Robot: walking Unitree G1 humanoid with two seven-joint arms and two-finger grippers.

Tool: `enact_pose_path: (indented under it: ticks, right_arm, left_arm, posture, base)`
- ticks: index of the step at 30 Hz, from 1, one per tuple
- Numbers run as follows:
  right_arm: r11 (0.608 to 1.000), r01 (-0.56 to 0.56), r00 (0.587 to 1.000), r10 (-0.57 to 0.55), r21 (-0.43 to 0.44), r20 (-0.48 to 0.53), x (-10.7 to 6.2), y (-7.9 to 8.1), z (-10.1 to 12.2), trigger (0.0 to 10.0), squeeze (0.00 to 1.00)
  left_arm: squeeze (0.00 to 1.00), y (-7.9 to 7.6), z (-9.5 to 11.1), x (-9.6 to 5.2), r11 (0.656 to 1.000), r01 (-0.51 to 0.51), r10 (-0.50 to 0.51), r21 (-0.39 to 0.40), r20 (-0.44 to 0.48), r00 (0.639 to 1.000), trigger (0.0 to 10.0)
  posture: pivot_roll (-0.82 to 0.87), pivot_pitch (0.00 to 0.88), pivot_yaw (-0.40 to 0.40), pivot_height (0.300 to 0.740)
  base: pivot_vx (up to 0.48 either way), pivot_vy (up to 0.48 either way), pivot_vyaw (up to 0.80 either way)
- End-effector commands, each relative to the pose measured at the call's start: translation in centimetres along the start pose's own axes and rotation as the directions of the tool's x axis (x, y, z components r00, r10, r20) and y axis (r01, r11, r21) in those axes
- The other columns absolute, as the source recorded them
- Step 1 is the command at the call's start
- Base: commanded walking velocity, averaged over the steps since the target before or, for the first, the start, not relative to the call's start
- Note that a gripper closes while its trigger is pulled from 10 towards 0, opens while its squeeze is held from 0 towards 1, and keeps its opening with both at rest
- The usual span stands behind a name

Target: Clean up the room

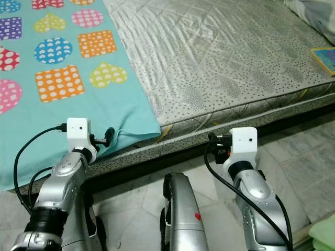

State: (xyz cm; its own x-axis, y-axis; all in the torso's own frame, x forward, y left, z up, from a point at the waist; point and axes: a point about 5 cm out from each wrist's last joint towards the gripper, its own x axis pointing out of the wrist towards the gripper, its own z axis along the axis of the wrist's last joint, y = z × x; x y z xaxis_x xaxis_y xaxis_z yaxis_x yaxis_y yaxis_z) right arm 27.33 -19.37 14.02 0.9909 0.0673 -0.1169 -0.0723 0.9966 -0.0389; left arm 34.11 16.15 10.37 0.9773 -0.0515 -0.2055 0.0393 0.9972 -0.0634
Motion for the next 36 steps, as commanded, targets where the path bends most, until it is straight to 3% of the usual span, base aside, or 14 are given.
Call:
enact_pose_path:
  ticks: [1,6,11,18,24,36]
  right_arm:
    - [1.0,0.004,1.0,-0.004,-0.002,-0.003,-0.4,0.0,0.0,10.0,0.0]
    - [1.0,0.006,1.0,-0.006,-0.003,-0.004,-0.6,0.0,0.1,10.0,0.0]
    - [1.0,0.007,1.0,-0.007,-0.001,-0.007,-0.6,0.0,0.1,10.0,0.0]
    - [1.0,0.006,1.0,-0.006,0.0,-0.011,-0.6,0.2,0.1,10.0,0.0]
    - [1.0,0.006,1.0,-0.006,0.002,-0.011,-0.3,0.2,0.2,10.0,0.0]
    - [1.0,0.002,1.0,-0.002,0.005,-0.014,-0.1,-0.1,-0.2,10.0,0.0]
  left_arm:
    - [0.0,0.1,-0.5,0.2,1.0,0.0,0.0,-0.015,-0.015,1.0,10.0]
    - [0.0,0.0,0.2,1.0,1.0,0.004,-0.005,-0.025,-0.009,1.0,10.0]
    - [0.0,-1.4,0.0,1.9,0.998,0.059,-0.06,-0.018,-0.037,0.997,10.0]
    - [0.0,-2.7,-0.8,2.1,0.992,0.123,-0.123,0.009,-0.066,0.99,10.0]
    - [0.0,-3.7,-2.8,1.7,0.979,0.201,-0.193,0.027,-0.174,0.966,10.0]
    - [0.0,-5.1,-5.7,-0.9,0.953,0.298,-0.278,0.058,-0.23,0.933,10.0]
  posture:
    - [-0.19,0.229,-0.088,0.531]
    - [-0.2,0.23,-0.085,0.531]
    - [-0.2,0.234,-0.083,0.531]
    - [-0.2,0.235,-0.085,0.531]
    - [-0.2,0.234,-0.082,0.531]
    - [-0.19,0.232,-0.085,0.531]
  base:
    - [0.0,0.0,0.0]
    - [0.0,0.0,0.0]
    - [0.0,0.0,0.0]
    - [0.0,0.0,0.0]
    - [0.0,0.0,0.0]
    - [0.0,0.0,0.0]
